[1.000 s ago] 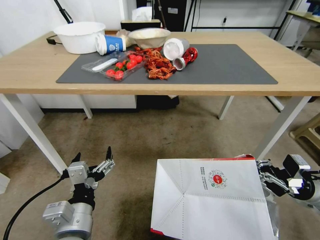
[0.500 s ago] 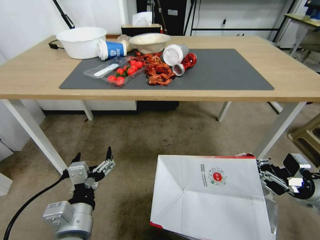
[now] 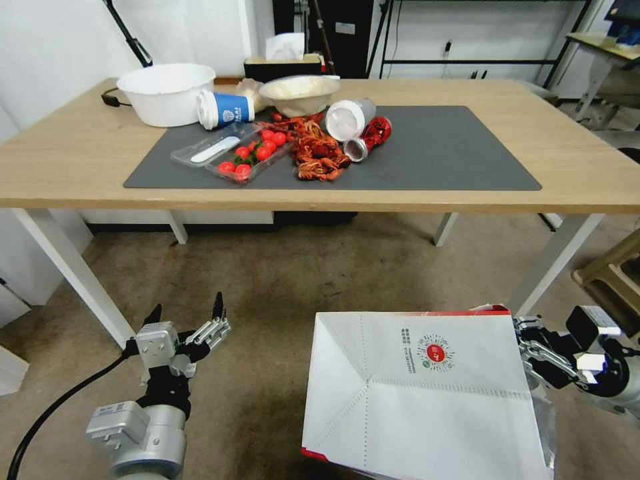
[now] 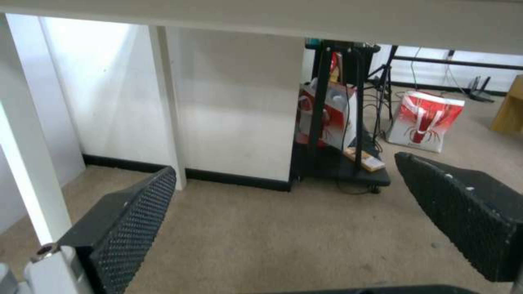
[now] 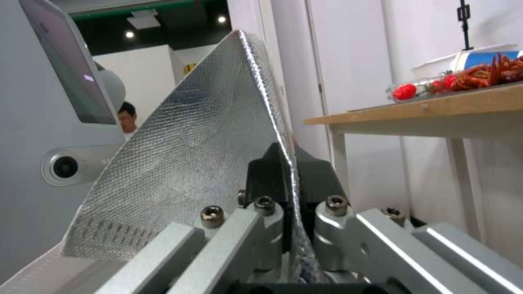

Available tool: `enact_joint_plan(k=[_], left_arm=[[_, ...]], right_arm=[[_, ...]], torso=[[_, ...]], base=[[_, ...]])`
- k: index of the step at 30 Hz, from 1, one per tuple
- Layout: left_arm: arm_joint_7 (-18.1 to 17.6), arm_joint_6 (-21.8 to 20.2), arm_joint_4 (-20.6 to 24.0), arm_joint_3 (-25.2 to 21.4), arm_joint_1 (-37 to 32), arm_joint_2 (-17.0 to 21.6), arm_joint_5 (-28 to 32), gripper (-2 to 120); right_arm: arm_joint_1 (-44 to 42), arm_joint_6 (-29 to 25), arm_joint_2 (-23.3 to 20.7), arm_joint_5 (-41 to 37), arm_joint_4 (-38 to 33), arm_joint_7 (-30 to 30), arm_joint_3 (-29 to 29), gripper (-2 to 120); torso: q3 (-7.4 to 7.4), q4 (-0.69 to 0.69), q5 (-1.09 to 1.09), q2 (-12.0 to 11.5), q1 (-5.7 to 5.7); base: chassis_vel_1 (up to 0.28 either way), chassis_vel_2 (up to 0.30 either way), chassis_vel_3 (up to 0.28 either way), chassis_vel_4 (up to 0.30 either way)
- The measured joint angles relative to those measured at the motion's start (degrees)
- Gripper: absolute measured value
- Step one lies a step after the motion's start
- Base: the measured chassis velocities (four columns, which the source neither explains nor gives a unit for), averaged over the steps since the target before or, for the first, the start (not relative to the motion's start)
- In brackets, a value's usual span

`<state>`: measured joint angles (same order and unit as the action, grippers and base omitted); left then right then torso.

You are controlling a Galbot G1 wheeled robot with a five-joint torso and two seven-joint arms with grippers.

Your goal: Pick up the food delivery bag from the floor and place it on the table.

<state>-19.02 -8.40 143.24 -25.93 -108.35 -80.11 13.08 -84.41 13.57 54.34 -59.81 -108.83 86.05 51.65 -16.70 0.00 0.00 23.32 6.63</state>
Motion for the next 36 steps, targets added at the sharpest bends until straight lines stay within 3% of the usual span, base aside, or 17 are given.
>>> enact_joint_plan(k=[36], left_arm=[[0.34, 0.20, 0.00, 0.05, -0.91, 0.13, -0.72, 100]], right_arm=[[-0.54, -0.14, 0.17, -0.06, -0.86, -0.07, 0.55, 0]], torso=[[-4.79, 0.00, 0.00, 7.58, 2.80]], base=[[0.000, 0.000, 0.000, 0.000]])
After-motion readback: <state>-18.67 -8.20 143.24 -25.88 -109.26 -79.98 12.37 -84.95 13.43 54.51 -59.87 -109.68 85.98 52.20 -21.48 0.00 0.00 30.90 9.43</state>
